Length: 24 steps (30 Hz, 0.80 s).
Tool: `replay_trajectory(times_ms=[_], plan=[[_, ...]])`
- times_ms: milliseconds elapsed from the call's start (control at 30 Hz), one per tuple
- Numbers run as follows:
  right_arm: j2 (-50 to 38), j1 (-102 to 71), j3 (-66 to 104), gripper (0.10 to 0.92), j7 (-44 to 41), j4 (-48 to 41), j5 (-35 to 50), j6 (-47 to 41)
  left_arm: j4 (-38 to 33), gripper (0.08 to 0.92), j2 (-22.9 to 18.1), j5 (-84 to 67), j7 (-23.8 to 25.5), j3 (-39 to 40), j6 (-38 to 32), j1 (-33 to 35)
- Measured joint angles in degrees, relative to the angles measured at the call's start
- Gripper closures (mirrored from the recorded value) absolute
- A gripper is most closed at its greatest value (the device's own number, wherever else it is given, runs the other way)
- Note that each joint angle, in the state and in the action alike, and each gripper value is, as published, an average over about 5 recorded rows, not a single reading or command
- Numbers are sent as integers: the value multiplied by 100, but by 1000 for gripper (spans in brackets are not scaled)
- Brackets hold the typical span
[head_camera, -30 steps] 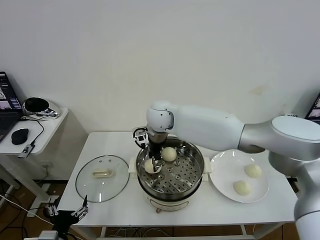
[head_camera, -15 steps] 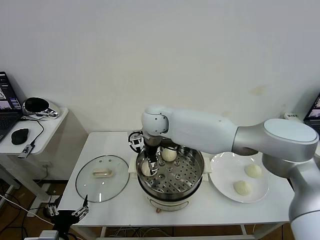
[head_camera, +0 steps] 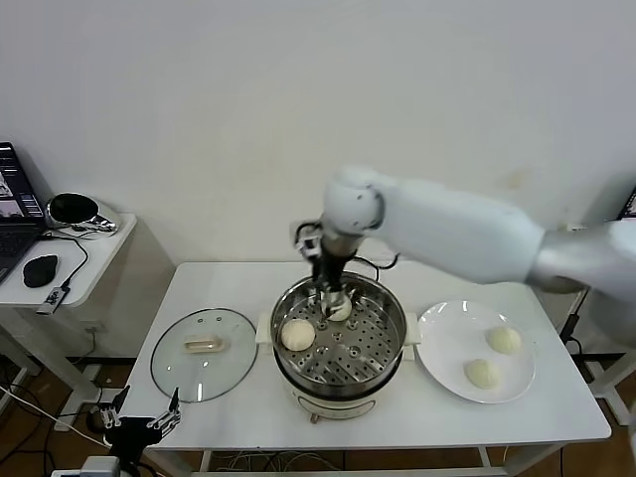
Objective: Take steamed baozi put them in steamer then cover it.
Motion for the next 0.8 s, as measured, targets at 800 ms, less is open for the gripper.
replay_trajectory(times_ms=[800], plan=[[-2969, -2030, 1542, 203, -420, 899, -1552, 1204, 61, 177, -28, 65, 36, 107, 36, 166]])
